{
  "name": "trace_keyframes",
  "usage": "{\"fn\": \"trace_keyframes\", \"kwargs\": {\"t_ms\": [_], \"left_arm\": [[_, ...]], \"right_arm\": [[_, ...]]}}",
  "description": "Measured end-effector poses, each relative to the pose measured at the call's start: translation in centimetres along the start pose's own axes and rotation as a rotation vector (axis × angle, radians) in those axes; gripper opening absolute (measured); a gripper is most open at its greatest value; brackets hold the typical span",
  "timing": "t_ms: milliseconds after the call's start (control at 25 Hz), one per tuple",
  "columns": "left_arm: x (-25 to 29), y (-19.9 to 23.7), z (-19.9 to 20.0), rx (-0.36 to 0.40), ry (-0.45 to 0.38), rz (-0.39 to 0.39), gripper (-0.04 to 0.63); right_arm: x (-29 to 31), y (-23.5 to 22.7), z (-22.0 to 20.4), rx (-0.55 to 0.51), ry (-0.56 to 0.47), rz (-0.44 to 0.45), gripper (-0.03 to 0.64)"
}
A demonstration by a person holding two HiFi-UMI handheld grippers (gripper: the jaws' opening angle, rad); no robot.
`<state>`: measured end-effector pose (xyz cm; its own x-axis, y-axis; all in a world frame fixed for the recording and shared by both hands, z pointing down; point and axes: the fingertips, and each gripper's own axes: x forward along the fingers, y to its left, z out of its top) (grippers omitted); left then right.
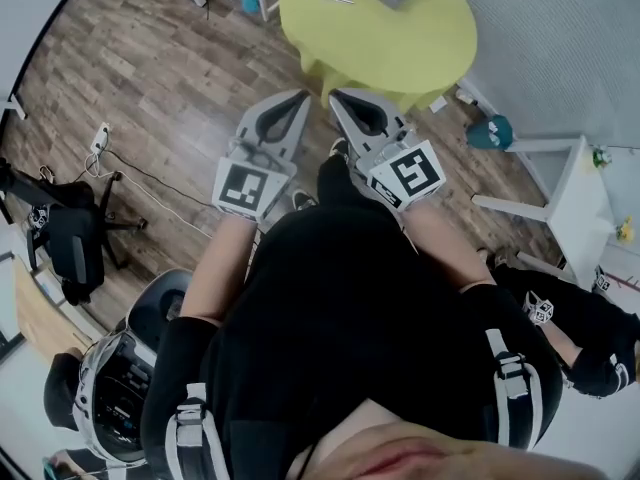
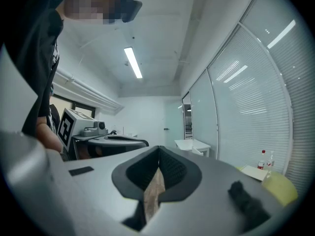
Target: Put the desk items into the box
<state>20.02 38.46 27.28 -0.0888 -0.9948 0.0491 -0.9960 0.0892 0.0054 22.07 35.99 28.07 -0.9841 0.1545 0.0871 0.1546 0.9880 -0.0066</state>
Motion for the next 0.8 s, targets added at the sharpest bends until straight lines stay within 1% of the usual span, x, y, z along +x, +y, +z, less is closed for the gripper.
{"fn": "trace_keyframes", "kwargs": {"t_ms": [280, 480, 640, 800], "left_arm": [[2.4, 2.1, 0.0, 0.001, 0.013, 0.007, 0.014], [7.5, 3.7, -0.6, -0.002, 0.028, 0.013, 0.014], [7.2, 4.7, 0.1, 0.001, 0.022, 0.012, 0.014], [9.3, 5.7, 0.2, -0.003, 0.025, 0.013, 0.014]], "right_arm": [[2.1, -2.6, 0.4, -0.003, -0.002, 0.017, 0.015], [3.5, -7.8, -0.3, 0.01, 0.002, 0.029, 0.017], [4.5, -7.4, 0.3, -0.003, 0.006, 0.036, 0.017], [5.4, -9.1, 0.5, -0.012, 0.009, 0.047, 0.017]]}}
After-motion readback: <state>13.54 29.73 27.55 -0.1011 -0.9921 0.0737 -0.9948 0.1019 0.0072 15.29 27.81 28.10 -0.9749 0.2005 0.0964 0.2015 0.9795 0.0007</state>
